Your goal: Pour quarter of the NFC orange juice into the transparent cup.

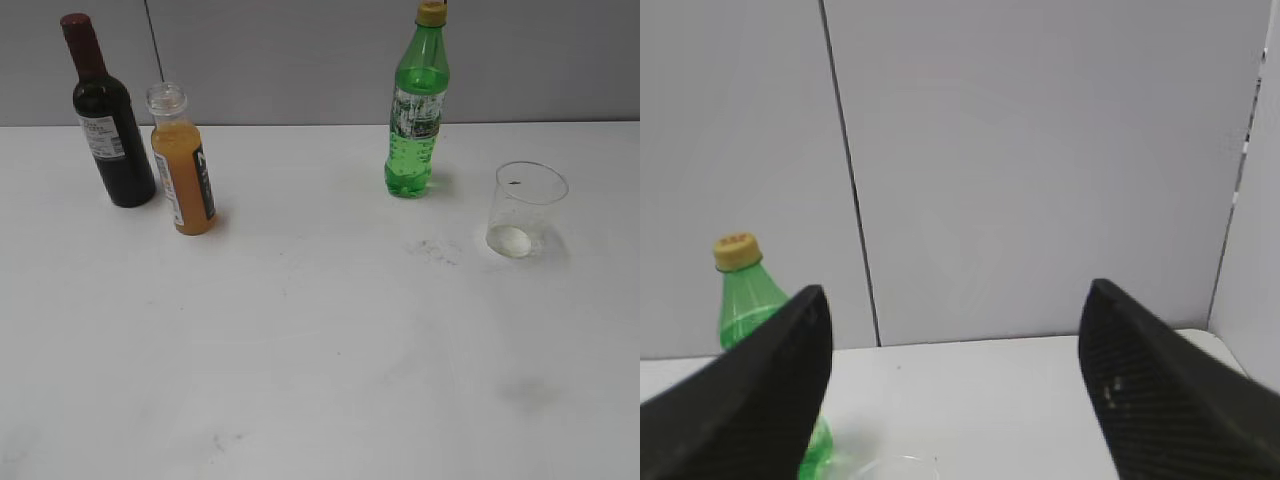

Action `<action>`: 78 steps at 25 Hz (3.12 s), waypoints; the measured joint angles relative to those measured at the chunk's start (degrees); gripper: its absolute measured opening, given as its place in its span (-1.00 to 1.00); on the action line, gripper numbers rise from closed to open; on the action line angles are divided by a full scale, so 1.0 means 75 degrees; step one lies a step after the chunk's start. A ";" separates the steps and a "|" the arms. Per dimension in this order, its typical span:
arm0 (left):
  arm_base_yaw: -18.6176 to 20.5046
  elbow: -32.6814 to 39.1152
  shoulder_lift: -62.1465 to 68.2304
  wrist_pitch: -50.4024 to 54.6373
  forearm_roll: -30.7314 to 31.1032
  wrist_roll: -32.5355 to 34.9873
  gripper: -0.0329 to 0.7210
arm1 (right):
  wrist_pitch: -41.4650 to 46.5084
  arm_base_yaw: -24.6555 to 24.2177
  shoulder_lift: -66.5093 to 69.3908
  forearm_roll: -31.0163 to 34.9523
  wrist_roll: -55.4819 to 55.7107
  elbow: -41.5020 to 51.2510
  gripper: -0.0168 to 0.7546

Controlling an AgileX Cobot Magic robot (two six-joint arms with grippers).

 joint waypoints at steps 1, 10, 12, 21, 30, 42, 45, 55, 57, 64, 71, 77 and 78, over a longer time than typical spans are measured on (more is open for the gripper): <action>0.0000 0.0000 0.0000 0.0000 0.0000 0.0000 -0.08 | -0.0098 0.0000 0.0160 -0.0131 0.0000 0.0000 0.58; 0.0000 0.0000 0.0000 0.0000 0.0000 0.0000 -0.08 | -0.0713 0.0000 0.1477 -0.1135 0.0582 0.0618 0.61; 0.0000 0.0000 0.0000 0.0000 0.0000 0.0000 -0.08 | -0.1016 0.0000 0.1548 -0.1175 0.0645 0.0930 0.61; 0.0000 0.0000 0.0000 0.0000 0.0000 0.0000 -0.08 | -0.2493 0.0000 0.1624 -0.1948 0.1242 0.2325 0.61; 0.0000 0.0000 0.0000 0.0000 0.0000 0.0000 -0.08 | -0.3150 0.0000 0.2757 -0.2141 0.1385 0.2360 0.60; 0.0000 0.0000 0.0000 0.0000 0.0000 0.0000 -0.08 | -0.5415 0.0000 0.4838 -0.2223 0.0861 0.2366 0.58; 0.0000 0.0000 0.0000 0.0000 0.0000 0.0000 -0.08 | -0.6183 0.0000 0.5449 -0.2152 0.0258 0.2366 0.58; 0.0000 0.0000 0.0000 0.0000 0.0000 0.0000 -0.08 | -0.6924 0.0000 0.7273 -0.1238 0.0094 0.2376 0.72; 0.0000 0.0000 0.0000 0.0000 0.0000 0.0000 -0.08 | -0.6924 0.0000 0.7514 -0.1305 0.0116 0.2376 0.75; 0.0000 0.0000 0.0000 0.0000 0.0000 0.0000 -0.08 | -0.6924 0.0000 0.7736 -0.1516 0.0074 0.2130 0.77; 0.0000 0.0000 0.0000 0.0000 0.0000 0.0000 -0.08 | -0.6957 0.0000 0.7898 -0.1632 0.0285 0.1604 0.77; 0.0000 0.0000 0.0000 0.0000 0.0000 0.0000 -0.08 | -0.6973 0.0000 0.8475 -0.2008 0.0538 0.1106 0.77; 0.0000 0.0000 0.0000 0.0000 0.0000 0.0000 -0.08 | -0.6973 0.0000 0.8596 -0.2115 0.0547 0.1035 0.77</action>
